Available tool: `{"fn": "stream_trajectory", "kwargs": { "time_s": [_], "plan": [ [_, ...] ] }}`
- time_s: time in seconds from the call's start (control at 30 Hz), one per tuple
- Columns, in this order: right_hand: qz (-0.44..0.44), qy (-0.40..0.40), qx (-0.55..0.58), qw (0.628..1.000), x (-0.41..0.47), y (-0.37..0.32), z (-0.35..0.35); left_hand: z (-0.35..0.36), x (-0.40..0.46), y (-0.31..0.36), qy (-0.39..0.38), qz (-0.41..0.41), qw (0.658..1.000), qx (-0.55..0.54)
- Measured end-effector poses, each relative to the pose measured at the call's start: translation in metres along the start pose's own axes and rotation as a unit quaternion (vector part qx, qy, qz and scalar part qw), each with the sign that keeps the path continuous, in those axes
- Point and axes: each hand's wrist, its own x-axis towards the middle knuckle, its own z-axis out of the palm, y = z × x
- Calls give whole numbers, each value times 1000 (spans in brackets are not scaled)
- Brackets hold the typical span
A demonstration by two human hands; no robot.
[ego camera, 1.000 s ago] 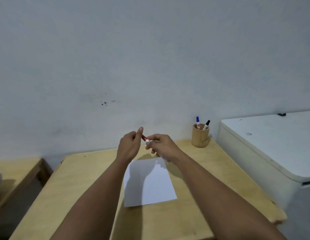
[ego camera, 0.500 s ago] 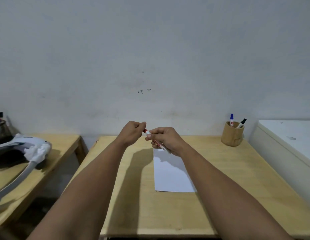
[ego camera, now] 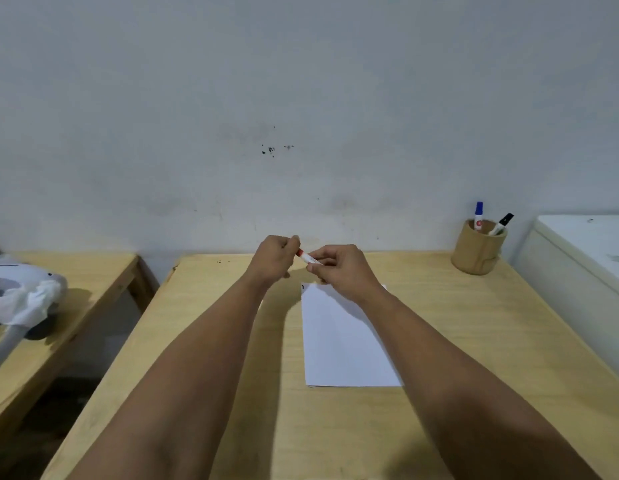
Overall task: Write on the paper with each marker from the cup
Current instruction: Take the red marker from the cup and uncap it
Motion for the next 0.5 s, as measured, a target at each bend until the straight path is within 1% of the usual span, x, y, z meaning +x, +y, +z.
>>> {"fn": "stream_trajectory", "kwargs": {
  "time_s": [0.07,0.1,0.13,0.2,0.27,0.33,0.4,0.5],
  "plan": [
    [-30,33,-86,995,0,13,-6,-15,9,-5,66,0,998,-12],
    [-20,50,-83,995,-2,18,-9,-26,14,-11,88,13,996,24],
    [-5,65,-51,997,-3,20,-11,-36,18,-17,92,30,992,86],
    [19,79,25,996,-2,19,-13,-46,21,-31,74,56,970,224],
    [24,84,93,992,4,12,-14,-40,22,-41,41,78,933,348],
    [44,79,184,979,10,3,-16,-25,19,-47,1,99,891,443],
    [87,76,285,951,11,-3,-20,-12,13,-51,-20,111,864,490],
    [127,92,417,895,11,-3,-29,-4,6,-61,-20,140,847,512]
  ]
}}
